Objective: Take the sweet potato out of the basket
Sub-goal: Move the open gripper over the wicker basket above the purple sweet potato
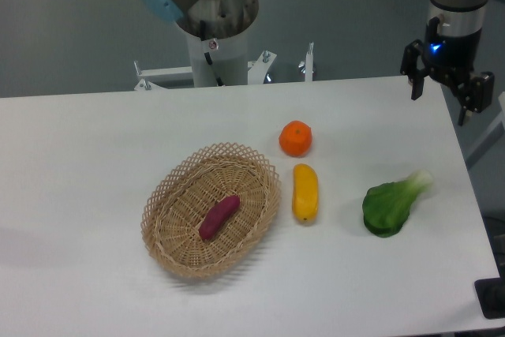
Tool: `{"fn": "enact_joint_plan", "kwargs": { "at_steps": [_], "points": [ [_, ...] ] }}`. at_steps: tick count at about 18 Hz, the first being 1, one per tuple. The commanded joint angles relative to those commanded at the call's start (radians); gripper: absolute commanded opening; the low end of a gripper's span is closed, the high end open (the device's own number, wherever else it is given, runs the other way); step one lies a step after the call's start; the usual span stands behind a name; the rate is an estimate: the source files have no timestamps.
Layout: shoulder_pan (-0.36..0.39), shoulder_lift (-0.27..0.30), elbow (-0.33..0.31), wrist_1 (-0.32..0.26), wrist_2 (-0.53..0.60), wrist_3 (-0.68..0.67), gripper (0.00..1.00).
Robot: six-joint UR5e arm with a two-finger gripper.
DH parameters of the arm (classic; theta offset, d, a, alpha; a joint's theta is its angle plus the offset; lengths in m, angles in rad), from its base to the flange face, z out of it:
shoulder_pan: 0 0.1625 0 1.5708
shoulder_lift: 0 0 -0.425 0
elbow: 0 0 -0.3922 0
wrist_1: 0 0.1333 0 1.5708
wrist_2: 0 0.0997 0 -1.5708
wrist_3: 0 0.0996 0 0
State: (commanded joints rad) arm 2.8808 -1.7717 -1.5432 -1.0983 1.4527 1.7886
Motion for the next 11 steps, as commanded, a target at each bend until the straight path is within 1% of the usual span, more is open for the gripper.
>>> {"fn": "enact_joint_plan", "kwargs": {
  "at_steps": [3, 6, 9, 10, 11],
  "points": [
    [-0.005, 0.005, -0.018, 0.000, -0.002, -0.009, 1.00],
    [-0.023, 0.047, -0.038, 0.000, 0.000, -0.011, 1.00],
    [-0.057, 0.060, -0.078, 0.000, -0.006, -0.017, 1.00],
    [-0.076, 0.073, -0.093, 0.000, -0.024, -0.053, 1.00],
    [-0.087, 0.087, -0.110, 0.002, -0.049, -0.124, 1.00]
  ]
}}
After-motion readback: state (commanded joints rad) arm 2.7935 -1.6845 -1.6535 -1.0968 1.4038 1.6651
